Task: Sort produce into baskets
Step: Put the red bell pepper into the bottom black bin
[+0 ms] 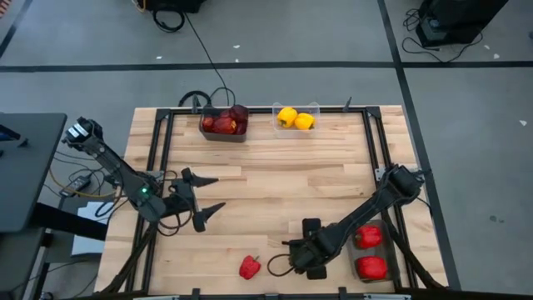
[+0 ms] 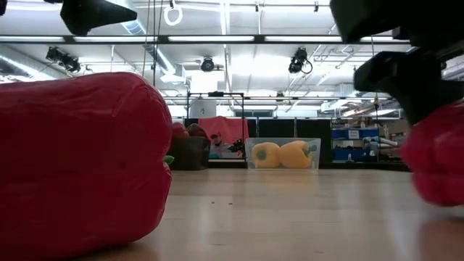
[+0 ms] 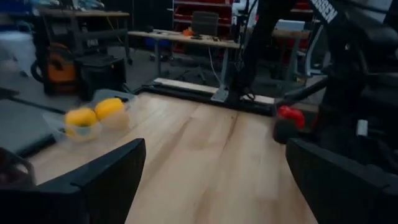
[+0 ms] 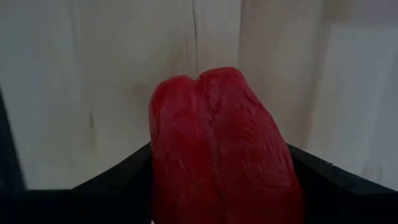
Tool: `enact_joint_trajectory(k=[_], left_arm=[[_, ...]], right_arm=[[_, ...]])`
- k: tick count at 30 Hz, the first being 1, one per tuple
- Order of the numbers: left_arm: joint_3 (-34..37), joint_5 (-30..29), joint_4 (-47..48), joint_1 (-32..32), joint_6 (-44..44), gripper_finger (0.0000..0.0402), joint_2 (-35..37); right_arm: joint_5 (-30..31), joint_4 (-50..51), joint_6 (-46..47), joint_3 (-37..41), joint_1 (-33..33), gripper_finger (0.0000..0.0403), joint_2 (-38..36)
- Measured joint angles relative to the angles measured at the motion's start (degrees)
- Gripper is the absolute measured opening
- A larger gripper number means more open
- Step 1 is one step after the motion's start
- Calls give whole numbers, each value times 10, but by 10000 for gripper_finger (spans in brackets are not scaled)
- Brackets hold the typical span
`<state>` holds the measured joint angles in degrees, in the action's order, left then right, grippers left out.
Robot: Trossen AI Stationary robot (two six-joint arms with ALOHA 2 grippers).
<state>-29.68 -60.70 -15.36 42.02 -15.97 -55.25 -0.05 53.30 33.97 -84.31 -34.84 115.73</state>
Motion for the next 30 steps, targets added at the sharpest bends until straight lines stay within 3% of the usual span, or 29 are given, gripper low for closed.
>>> enact_joint_trajectory(k=[7,11,14,22,30], left_arm=[[0,101,-10,-19,-110,392,-67],[0,109,-41,-32,-94,392,-120],[0,109,-77,-41,-99,392,-156],[-2,146,-158,-52,-84,392,-191],[-2,147,-201,-53,-21,392,-190]], right_arm=[[-80,172,44,-47,-5,294,-21],[-76,294,84,-92,-32,299,-31],[-106,357,128,-105,-59,289,-42],[-129,365,254,-92,-149,322,-63],[-84,367,360,-92,-203,354,-63]])
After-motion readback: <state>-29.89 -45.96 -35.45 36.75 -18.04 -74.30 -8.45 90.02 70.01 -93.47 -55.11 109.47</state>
